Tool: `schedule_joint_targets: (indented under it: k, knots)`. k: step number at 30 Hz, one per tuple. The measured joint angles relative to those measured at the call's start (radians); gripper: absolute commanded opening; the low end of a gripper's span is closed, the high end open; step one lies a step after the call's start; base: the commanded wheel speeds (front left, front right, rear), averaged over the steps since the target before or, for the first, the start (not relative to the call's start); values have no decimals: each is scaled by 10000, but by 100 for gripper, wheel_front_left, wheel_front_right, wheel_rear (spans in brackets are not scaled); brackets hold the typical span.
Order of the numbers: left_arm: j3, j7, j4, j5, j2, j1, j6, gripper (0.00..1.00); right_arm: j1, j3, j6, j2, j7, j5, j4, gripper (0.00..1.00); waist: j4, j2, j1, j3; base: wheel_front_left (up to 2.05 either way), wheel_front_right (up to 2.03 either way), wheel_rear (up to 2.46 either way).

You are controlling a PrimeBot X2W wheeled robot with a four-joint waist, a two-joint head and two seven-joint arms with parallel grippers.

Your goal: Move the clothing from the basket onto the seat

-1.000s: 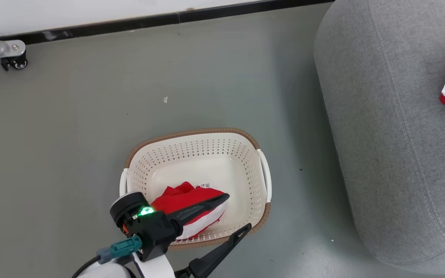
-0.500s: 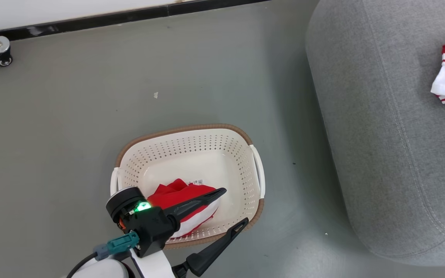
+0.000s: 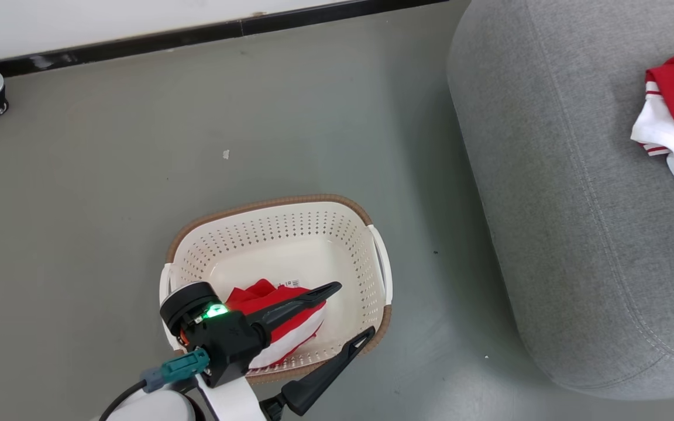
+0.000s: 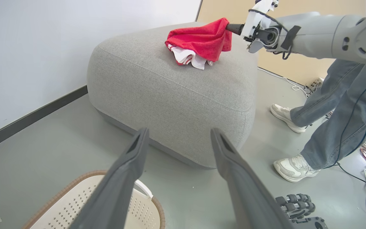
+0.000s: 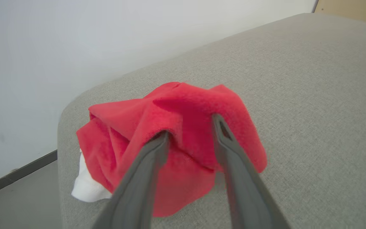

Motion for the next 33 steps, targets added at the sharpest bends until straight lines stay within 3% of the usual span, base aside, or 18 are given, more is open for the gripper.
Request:
schedule_joint_targets:
  k: [17, 33]
  knots:
    - [36, -397, 391, -92, -267, 9, -59, 100, 1329, 337, 0, 443, 0, -297, -844, 100, -299, 0, 0, -536, 0, 0, 0]
    - [384, -915, 1133, -533, -267, 527, 159, 100, 3045, 1103, 0, 1586, 0, -616, -3386, 100, -608, 0, 0, -1224, 0, 0, 0]
